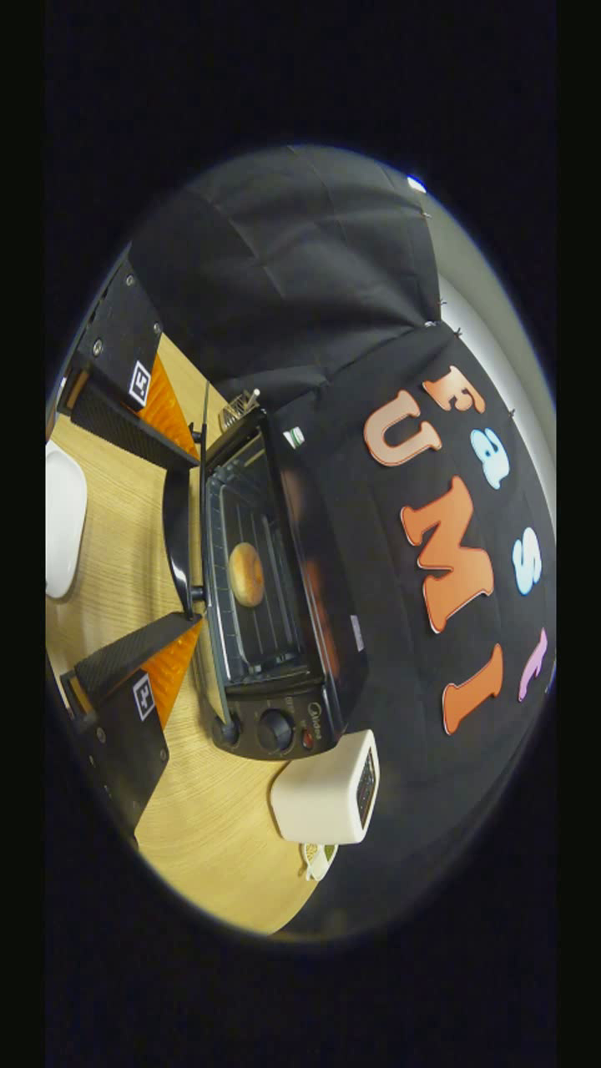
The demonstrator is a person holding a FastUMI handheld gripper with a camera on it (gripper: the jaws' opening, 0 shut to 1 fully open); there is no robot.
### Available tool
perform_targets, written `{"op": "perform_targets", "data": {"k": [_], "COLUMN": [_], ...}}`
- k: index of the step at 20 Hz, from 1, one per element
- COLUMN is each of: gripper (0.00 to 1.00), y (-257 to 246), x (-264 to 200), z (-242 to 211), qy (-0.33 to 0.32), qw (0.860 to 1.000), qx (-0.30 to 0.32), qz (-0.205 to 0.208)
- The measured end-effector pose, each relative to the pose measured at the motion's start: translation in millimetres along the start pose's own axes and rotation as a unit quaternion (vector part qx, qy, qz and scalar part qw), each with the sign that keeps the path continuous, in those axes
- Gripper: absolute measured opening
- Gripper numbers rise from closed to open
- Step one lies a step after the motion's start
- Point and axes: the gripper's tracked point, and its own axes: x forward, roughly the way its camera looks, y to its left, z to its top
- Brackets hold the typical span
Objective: Open the toaster oven, put the food inside, and close the toaster oven door.
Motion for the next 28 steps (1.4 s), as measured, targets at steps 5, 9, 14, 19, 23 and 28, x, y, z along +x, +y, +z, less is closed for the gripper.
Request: {"op": "perform_targets", "data": {"k": [5, 9, 14, 19, 23, 28], "gripper": [1.00, 1.00, 1.00, 0.98, 0.98, 0.98], "y": [-2.6, -8.0, -7.8, 12.5, 29.6, 41.6], "x": [31.8, 56.5, 43.9, -19.1, -78.6, -144.6], "z": [37.3, 57.4, 64.2, 98.3, 124.3, 140.5], "qy": [-0.049, -0.071, -0.088, -0.158, -0.203, -0.242], "qw": [0.998, 0.996, 0.995, 0.983, 0.969, 0.956], "qx": [0.030, 0.037, -0.004, -0.077, -0.131, -0.159], "qz": [-0.013, -0.030, -0.049, -0.053, -0.057, -0.054]}}
